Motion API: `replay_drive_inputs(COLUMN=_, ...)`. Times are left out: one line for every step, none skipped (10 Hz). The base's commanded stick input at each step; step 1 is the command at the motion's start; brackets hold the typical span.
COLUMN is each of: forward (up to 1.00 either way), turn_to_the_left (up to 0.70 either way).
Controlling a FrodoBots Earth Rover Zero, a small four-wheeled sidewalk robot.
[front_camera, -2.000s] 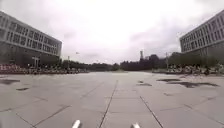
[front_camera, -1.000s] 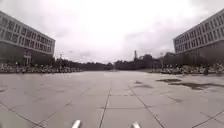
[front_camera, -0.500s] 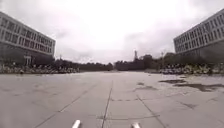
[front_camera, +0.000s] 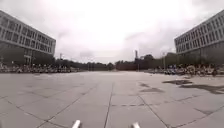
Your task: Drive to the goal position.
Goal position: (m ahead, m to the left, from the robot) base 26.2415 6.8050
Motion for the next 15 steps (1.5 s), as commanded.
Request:
replay_drive_inputs(forward=0.70, turn_to_the_left=0.00)
replay_drive_inputs(forward=0.70, turn_to_the_left=0.00)
replay_drive_inputs(forward=0.70, turn_to_the_left=0.00)
replay_drive_inputs(forward=0.70, turn_to_the_left=0.00)
replay_drive_inputs(forward=0.70, turn_to_the_left=0.00)
replay_drive_inputs(forward=0.70, turn_to_the_left=0.00)
replay_drive_inputs(forward=0.70, turn_to_the_left=0.00)
replay_drive_inputs(forward=0.70, turn_to_the_left=0.00)
replay_drive_inputs(forward=0.70, turn_to_the_left=0.00)
replay_drive_inputs(forward=0.70, turn_to_the_left=0.00)
replay_drive_inputs(forward=0.70, turn_to_the_left=0.00)
replay_drive_inputs(forward=0.70, turn_to_the_left=0.00)
replay_drive_inputs(forward=0.70, turn_to_the_left=0.00)
replay_drive_inputs(forward=0.70, turn_to_the_left=0.00)
replay_drive_inputs(forward=0.70, turn_to_the_left=0.00)
